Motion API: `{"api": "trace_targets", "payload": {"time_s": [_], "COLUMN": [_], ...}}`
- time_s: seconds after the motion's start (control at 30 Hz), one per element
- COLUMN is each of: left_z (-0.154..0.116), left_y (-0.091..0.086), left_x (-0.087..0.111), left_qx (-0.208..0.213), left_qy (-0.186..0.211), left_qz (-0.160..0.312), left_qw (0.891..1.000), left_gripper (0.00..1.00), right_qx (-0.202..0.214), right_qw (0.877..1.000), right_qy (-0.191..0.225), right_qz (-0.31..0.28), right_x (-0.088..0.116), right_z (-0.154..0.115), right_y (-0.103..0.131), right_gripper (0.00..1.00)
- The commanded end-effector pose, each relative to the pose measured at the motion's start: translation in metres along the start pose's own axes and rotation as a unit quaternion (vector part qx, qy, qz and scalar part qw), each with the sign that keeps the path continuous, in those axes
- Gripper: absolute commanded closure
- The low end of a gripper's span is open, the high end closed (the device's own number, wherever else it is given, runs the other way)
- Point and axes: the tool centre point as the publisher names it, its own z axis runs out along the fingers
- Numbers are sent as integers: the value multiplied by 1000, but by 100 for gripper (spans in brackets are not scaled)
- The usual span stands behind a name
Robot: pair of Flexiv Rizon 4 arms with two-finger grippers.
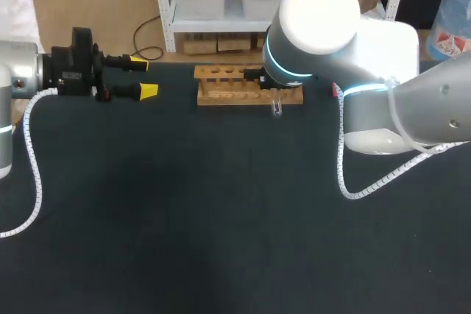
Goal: Grasp the test tube, adjust it, and insert it.
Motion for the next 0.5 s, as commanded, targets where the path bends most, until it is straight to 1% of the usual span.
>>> {"api": "trace_targets", "payload": {"time_s": [0.03,0.5], "left_z": [0,0], "left_y": [0,0], "left_x": [1,1], "left_qx": [-1,-1], "left_qy": [-2,-2], "left_qz": [1,1], "left_qw": [1000,1000], "left_gripper": [0,0], "right_qx": [0,0], "right_qw": [1000,1000], "right_qy": [5,22], "right_qz": [0,5], "right_x": [-2,-1], "right_z": [7,18], "right_y": [1,1], "right_gripper": [100,100]}}
